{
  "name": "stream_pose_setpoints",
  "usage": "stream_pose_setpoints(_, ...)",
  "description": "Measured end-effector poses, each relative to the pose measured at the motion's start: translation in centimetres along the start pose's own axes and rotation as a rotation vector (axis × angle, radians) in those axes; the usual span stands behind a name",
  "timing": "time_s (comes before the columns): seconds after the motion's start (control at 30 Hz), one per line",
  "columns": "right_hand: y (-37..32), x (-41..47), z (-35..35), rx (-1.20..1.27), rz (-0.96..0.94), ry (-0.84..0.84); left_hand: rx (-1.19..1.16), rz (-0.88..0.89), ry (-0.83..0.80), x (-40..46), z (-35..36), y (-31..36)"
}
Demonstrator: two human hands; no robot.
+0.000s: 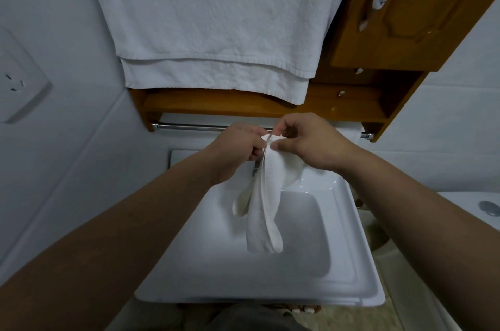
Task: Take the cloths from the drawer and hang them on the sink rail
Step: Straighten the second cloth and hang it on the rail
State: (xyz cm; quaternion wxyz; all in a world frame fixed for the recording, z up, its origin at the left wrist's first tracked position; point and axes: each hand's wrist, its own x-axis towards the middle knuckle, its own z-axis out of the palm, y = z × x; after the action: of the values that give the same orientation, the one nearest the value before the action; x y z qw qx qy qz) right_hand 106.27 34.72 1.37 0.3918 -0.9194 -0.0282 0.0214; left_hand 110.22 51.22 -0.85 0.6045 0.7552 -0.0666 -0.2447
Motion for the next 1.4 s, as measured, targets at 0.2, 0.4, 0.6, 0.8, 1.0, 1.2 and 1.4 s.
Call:
stream_pose_setpoints(0.2, 0.0, 0.0, 0.1, -0.135, -0.023, 0.036, 0.032, 0.037, -0.142, -0.6, -0.3, 0.2)
stream_pose_setpoints(0.4, 0.8, -0.1, 0.3, -0.1, -0.031, 0.126, 0.232, 0.211, -0.069, -0.4, -0.3, -0.2)
stream_pose_setpoints(0.6, 1.5, -0.6, -0.5, 0.156, 0.024, -0.033, 0.276, 0.257, -0.052, -0.8, -0.6, -0.1)
stream_pose_setpoints(0.8, 2.5, -1.1, -0.6, 0.13, 0.086, -0.133, 0.434, 0.356, 0.068, -0.5, -1.4, -0.1)
stream_pose_setpoints(1.0, 4.5, -1.6, -1.1, 0.085, 0.125, -0.142, 0.49, 0.398, 0.173, 0.1, -4.1, -0.3)
stream_pose_setpoints(1.2, 5.1, -1.6, -1.0, 0.15, 0.129, -0.086, 0.495, 0.389, 0.204, 0.2, -4.8, -0.5)
stream_pose_setpoints(1.4, 5.3, -1.7, -0.3, 0.249, -0.008, 0.054, 0.446, 0.423, 0.258, -0.2, -5.7, 0.6)
